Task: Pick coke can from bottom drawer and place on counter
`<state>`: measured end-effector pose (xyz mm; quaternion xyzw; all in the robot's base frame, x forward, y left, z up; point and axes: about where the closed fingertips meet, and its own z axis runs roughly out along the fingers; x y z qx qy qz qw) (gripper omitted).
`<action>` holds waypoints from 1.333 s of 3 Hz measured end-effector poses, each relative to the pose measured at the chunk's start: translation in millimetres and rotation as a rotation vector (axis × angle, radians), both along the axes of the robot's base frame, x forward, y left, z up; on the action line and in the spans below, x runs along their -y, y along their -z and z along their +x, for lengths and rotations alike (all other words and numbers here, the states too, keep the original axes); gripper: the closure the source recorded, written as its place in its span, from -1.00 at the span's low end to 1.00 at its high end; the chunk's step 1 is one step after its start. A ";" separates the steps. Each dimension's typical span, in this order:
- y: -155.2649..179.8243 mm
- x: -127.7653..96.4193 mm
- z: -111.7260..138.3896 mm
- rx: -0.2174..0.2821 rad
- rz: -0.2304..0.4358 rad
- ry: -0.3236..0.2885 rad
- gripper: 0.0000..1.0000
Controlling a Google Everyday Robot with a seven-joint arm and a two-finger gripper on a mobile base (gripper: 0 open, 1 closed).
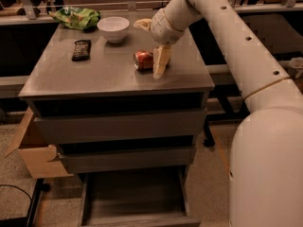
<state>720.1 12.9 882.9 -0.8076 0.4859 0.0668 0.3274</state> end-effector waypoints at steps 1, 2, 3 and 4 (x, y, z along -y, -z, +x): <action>-19.3 14.9 -9.8 0.049 0.016 0.044 -1.00; -55.9 47.7 -32.6 0.150 0.041 0.128 -1.00; -91.1 90.6 -57.3 0.240 0.070 0.221 -1.00; -111.4 123.0 -70.4 0.287 0.092 0.287 -1.00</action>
Offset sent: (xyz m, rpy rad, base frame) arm -0.0740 -0.1040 0.1148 0.0771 -0.3055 -0.2592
